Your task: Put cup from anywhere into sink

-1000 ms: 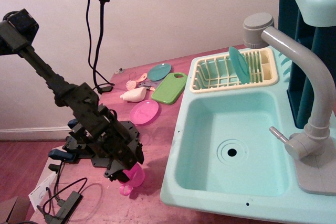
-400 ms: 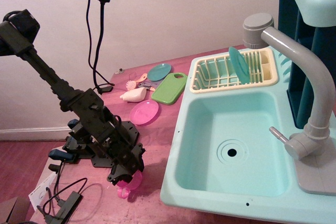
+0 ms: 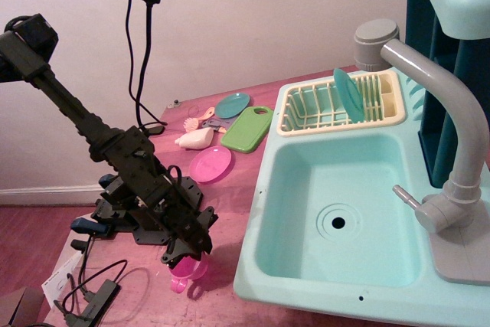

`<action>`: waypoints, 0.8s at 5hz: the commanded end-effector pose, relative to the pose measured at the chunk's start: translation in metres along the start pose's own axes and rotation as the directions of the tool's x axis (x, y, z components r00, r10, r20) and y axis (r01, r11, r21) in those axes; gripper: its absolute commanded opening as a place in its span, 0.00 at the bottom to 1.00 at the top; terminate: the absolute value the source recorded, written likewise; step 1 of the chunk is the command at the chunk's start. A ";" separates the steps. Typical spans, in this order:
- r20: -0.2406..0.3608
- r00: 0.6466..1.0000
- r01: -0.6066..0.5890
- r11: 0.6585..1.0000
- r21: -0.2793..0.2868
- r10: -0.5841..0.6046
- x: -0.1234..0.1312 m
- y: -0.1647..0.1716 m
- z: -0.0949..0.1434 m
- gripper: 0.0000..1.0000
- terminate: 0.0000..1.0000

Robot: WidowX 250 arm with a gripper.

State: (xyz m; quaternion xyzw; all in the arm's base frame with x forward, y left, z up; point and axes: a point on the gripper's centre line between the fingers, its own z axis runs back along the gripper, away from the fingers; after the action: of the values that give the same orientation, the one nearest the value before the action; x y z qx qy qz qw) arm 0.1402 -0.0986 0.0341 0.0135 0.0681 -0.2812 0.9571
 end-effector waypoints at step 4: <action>0.176 0.979 0.064 0.979 0.193 -0.098 0.038 0.071 0.135 0.00 0.00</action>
State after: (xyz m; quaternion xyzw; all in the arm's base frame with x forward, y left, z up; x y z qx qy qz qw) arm 0.2488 -0.0757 0.1542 0.0780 -0.0385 -0.3259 0.9414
